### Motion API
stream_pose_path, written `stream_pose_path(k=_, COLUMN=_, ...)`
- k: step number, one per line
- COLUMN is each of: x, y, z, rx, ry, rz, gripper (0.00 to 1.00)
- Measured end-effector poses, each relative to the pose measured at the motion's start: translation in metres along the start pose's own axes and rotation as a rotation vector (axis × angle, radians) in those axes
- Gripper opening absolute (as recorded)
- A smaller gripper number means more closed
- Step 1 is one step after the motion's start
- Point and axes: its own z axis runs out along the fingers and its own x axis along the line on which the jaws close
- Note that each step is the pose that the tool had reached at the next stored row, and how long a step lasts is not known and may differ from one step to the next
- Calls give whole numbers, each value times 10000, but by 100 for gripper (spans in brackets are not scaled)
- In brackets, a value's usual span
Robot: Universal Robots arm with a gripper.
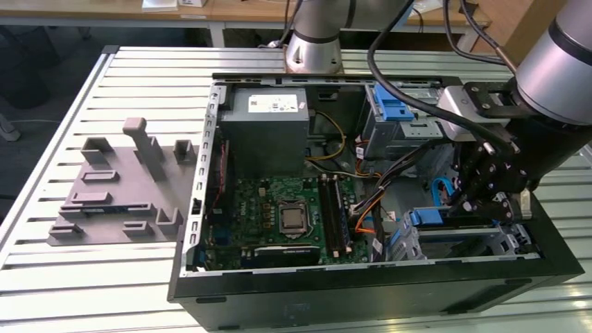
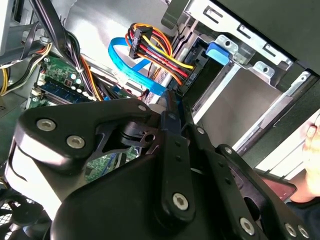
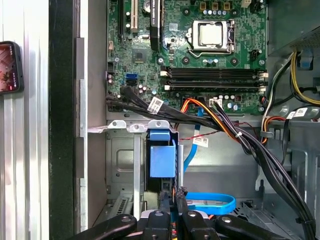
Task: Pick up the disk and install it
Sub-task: 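Insert the second disk wire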
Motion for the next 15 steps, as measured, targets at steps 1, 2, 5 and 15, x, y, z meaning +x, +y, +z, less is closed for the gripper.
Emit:
stream_pose_path(k=1, x=0, y=-1, z=1, rx=0, ry=-3, rz=1, gripper=16)
stream_pose_path(k=2, x=1, y=-1, z=2, rx=0, ry=-7, rz=1, gripper=16)
stream_pose_path(k=5, x=5, y=-2, z=13, rx=0, ry=-14, rz=0, gripper=16)
stream_pose_path(k=15, x=8, y=-2, z=34, rx=1, ry=-18, rz=0, gripper=16)
